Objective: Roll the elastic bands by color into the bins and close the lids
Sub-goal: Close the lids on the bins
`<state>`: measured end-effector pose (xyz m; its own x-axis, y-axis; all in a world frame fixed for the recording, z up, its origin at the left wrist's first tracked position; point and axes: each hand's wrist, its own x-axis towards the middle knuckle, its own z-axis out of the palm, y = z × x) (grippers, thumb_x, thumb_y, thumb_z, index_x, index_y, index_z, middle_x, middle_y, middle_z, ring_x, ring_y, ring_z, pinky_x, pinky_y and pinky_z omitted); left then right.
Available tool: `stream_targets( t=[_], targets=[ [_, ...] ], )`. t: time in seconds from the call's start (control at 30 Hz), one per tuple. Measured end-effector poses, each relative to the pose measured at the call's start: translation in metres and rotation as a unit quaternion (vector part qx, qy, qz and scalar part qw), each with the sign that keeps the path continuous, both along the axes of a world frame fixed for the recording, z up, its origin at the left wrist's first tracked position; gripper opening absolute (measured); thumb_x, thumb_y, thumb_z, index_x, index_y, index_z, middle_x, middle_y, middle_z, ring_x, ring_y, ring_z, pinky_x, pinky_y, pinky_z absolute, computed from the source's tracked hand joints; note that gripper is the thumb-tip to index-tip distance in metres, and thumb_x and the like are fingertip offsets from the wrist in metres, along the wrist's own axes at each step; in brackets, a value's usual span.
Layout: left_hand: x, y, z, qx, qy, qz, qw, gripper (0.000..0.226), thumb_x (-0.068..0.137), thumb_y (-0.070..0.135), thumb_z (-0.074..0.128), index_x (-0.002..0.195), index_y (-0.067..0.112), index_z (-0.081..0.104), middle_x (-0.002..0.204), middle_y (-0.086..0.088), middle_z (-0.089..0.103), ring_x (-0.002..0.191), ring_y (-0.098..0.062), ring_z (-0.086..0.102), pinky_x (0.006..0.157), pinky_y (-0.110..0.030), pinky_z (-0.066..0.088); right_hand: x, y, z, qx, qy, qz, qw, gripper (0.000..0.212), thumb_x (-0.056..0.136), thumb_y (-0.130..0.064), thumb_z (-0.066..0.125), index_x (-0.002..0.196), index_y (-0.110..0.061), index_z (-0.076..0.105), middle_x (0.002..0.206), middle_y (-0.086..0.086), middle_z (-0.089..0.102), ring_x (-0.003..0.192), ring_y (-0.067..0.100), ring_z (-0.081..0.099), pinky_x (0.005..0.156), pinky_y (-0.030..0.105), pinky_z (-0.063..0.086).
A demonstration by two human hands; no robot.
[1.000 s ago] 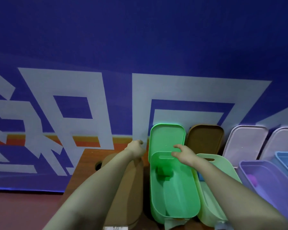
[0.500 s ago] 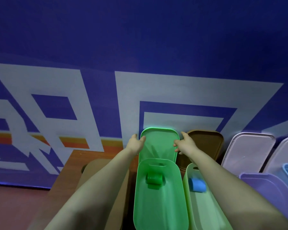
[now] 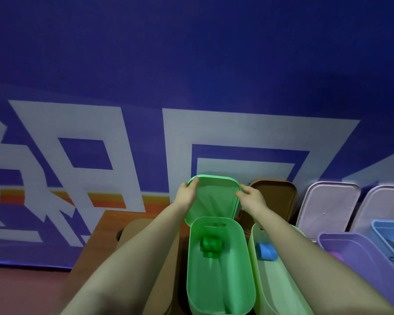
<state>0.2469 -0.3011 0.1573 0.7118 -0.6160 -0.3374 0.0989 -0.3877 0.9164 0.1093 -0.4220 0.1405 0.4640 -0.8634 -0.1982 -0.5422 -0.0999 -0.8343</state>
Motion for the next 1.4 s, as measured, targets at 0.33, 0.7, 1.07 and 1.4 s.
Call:
stream_targets(
  t=[0.33,0.7,1.07,1.4],
  targets=[
    [-0.043,0.061,0.039,-0.063,-0.035,0.047,0.996,0.042,0.098,0.041,0.043,0.121,0.005,0.041,0.115,-0.01,0.048,0.1,-0.022,0.045,0.085,-0.032,0.034,-0.019,0.053,0.03,0.067,-0.142,-0.161,0.974,0.034,0.09,-0.034,0.057,0.1,-0.002,0.058,0.098,0.013,0.06,0.098,0.033,0.06,0.092,0.046,0.05],
    [-0.083,0.107,-0.01,0.026,-0.04,0.058,0.997,0.039,0.081,0.012,0.072,0.111,0.003,0.049,0.119,-0.019,0.059,0.1,-0.029,0.058,0.084,-0.033,0.047,-0.078,0.112,-0.015,0.03,-0.113,-0.153,0.981,0.032,0.078,-0.001,0.065,0.107,-0.009,0.053,0.104,0.009,0.056,0.091,0.025,0.054,0.08,0.03,0.043],
    [-0.113,0.124,-0.061,0.052,0.066,0.017,0.996,0.054,0.082,0.016,0.074,0.127,-0.003,0.053,0.122,-0.019,0.063,0.105,-0.033,0.064,0.093,-0.043,0.052,-0.123,0.133,-0.065,0.032,-0.048,-0.1,0.993,0.039,0.087,-0.001,0.06,0.124,-0.003,0.048,0.129,0.015,0.055,0.114,0.029,0.055,0.092,0.032,0.043],
    [-0.118,0.133,-0.098,0.031,0.112,0.06,0.991,0.068,0.083,0.019,0.073,0.142,0.007,0.041,0.134,-0.013,0.056,0.115,-0.032,0.059,0.099,-0.045,0.049,-0.13,0.144,-0.082,0.02,-0.034,-0.051,0.998,0.045,0.082,-0.003,0.069,0.121,-0.007,0.047,0.125,0.01,0.058,0.113,0.026,0.056,0.091,0.031,0.045]
  ],
)
